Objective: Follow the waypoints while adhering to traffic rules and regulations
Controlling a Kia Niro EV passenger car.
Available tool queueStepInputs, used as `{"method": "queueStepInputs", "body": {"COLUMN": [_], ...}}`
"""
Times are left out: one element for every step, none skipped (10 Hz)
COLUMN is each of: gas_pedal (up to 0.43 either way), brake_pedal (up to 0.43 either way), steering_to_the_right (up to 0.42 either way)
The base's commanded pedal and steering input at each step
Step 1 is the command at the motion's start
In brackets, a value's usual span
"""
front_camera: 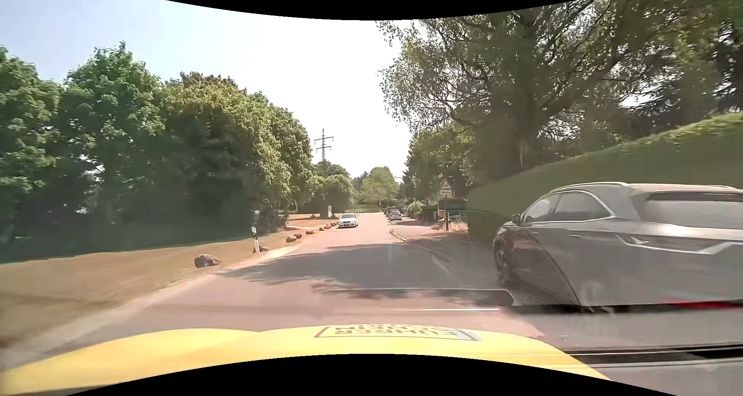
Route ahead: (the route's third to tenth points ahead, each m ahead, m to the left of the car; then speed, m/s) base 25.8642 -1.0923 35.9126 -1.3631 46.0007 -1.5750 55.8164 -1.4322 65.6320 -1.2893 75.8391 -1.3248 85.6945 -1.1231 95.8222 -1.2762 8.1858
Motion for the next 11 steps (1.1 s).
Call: {"method": "queueStepInputs", "body": {"gas_pedal": [0.000,0.000,0.000,0.000,0.000,0.000,0.000,0.000,0.000,0.000,0.000], "brake_pedal": [0.000,0.000,0.000,0.000,0.000,0.000,0.000,0.000,0.000,0.000,0.000], "steering_to_the_right": [-0.001,-0.001,-0.003,-0.006,-0.009,-0.011,-0.012,-0.013,-0.013,-0.014,-0.014]}}
